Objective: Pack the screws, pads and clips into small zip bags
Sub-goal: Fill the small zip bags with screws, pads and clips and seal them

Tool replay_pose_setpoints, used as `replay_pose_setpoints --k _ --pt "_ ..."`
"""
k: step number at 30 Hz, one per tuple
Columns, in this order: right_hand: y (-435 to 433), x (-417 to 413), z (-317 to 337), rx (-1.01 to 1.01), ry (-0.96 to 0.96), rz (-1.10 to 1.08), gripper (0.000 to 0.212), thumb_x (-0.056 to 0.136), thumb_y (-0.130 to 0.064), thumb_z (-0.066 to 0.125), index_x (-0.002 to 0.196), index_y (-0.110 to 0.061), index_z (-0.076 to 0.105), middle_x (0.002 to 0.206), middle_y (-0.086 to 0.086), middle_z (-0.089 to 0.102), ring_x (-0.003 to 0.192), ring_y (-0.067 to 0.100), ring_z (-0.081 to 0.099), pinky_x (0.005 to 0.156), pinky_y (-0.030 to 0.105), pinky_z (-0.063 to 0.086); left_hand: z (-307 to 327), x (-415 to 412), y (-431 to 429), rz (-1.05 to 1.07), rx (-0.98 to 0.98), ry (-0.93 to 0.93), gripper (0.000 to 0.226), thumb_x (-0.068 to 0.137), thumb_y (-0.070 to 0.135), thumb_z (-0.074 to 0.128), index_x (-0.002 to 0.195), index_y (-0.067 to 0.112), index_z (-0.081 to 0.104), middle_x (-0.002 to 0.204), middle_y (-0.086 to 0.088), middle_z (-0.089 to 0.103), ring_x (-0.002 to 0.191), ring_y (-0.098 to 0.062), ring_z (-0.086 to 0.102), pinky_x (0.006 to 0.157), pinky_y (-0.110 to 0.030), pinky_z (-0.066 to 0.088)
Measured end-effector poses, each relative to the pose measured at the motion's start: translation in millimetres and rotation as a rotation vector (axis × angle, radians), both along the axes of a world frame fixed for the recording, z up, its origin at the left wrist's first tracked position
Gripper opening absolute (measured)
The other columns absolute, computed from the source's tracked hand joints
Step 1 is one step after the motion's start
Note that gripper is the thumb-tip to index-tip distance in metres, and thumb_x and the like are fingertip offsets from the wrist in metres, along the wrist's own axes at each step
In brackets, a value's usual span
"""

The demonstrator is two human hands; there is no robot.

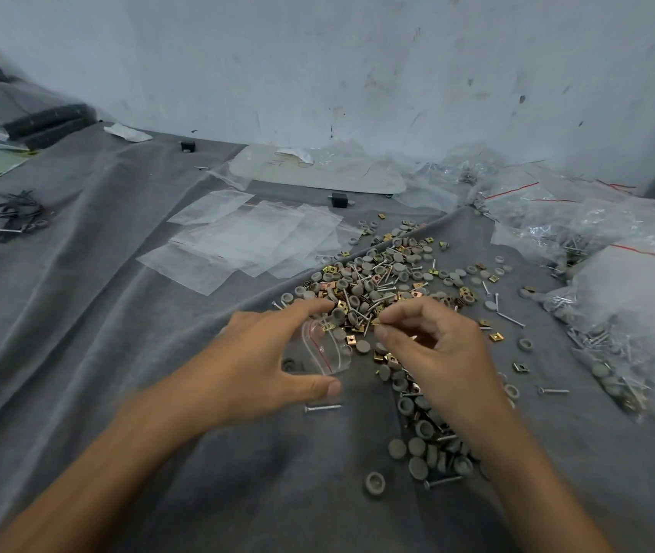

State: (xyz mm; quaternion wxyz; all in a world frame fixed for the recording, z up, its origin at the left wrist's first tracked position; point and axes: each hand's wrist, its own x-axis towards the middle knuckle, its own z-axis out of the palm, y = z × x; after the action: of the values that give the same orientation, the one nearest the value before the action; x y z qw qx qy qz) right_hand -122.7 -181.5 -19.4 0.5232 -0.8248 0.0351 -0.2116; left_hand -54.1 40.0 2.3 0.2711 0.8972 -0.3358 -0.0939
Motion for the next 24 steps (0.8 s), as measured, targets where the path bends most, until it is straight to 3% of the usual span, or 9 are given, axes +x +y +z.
replay_pose_setpoints --k 2,4,6,9,11,14,17,21,24 --pt "11.4 -3.0 1.6 0.11 -0.025 0.129 0.017 0.086 -0.013 0.079 0.088 -0.028 0.073 0.088 -0.005 0.075 0.08 0.01 0.07 0.069 0.023 0.056 -0.3 -0.5 -2.1 -0.011 0.006 -0.023 0.089 0.074 0.07 0.072 0.148 0.053 0.027 0.149 0.022 0.046 0.141 -0.012 0.039 0.118 -0.043 0.031" --pt "24.0 -4.3 -2.6 0.113 -0.027 0.194 0.014 0.086 -0.013 0.079 0.089 -0.025 0.073 0.085 -0.001 0.074 0.076 0.021 0.067 0.067 0.032 0.056 -1.1 -1.4 -3.9 -0.027 -0.006 -0.041 0.089 0.074 0.068 0.074 0.149 0.051 0.029 0.149 0.02 0.048 0.139 -0.01 0.042 0.117 -0.043 0.031" --pt "32.8 -4.3 -6.9 0.086 -0.002 0.233 0.013 0.088 -0.014 0.078 0.092 -0.025 0.075 0.087 -0.003 0.074 0.079 0.022 0.068 0.071 0.034 0.056 -2.0 -2.2 -5.1 -0.035 -0.022 -0.046 0.089 0.073 0.068 0.074 0.149 0.049 0.031 0.147 0.019 0.051 0.139 -0.008 0.043 0.117 -0.043 0.032" --pt "25.9 -0.2 -2.1 0.027 -0.028 0.247 0.017 0.092 -0.014 0.073 0.1 -0.029 0.075 0.095 -0.011 0.075 0.088 0.01 0.071 0.076 0.023 0.056 -3.7 -0.4 -3.5 -0.044 -0.015 -0.03 0.09 0.071 0.074 0.071 0.148 0.051 0.029 0.148 0.02 0.049 0.14 -0.01 0.042 0.117 -0.043 0.033" --pt "6.0 7.2 5.0 -0.008 -0.074 0.129 0.019 0.093 -0.015 0.072 0.099 -0.033 0.074 0.093 -0.015 0.075 0.086 0.005 0.07 0.072 0.018 0.054 -3.9 1.5 -1.3 -0.045 -0.007 0.001 0.093 0.065 0.083 0.062 0.146 0.056 0.025 0.151 0.022 0.045 0.142 -0.012 0.039 0.117 -0.044 0.033" --pt "-26.9 23.7 11.4 -0.199 -0.031 -0.081 0.014 0.093 -0.021 0.072 0.099 -0.035 0.074 0.089 -0.018 0.073 0.081 0.0 0.067 0.071 0.021 0.054 -4.0 2.1 1.3 -0.031 -0.014 0.029 0.094 0.064 0.085 0.061 0.146 0.058 0.023 0.151 0.024 0.043 0.143 -0.013 0.036 0.117 -0.045 0.033" --pt "-39.2 40.2 6.1 -0.45 0.133 -0.129 0.006 0.093 -0.034 0.07 0.099 -0.033 0.073 0.089 -0.018 0.068 0.083 -0.002 0.062 0.075 0.029 0.051 -2.1 0.0 1.1 -0.015 0.004 0.026 0.091 0.067 0.082 0.062 0.145 0.061 0.02 0.151 0.025 0.042 0.143 -0.013 0.034 0.117 -0.046 0.032" --pt "-30.5 52.7 -6.1 -0.655 0.29 -0.088 0.021 0.091 -0.051 0.067 0.101 -0.033 0.072 0.092 -0.016 0.063 0.083 0.003 0.058 0.069 0.027 0.044 0.4 -1.4 -1.0 -0.015 0.03 0.025 0.092 0.065 0.082 0.059 0.145 0.061 0.019 0.15 0.025 0.043 0.142 -0.013 0.034 0.117 -0.045 0.032" --pt "-25.3 56.6 -11.6 -0.775 0.349 -0.104 0.032 0.089 -0.057 0.066 0.108 -0.032 0.068 0.1 -0.01 0.062 0.09 0.014 0.059 0.074 0.034 0.049 0.7 -1.9 -1.6 -0.015 0.034 0.02 0.092 0.068 0.079 0.063 0.147 0.059 0.02 0.15 0.024 0.044 0.142 -0.013 0.034 0.117 -0.045 0.031"
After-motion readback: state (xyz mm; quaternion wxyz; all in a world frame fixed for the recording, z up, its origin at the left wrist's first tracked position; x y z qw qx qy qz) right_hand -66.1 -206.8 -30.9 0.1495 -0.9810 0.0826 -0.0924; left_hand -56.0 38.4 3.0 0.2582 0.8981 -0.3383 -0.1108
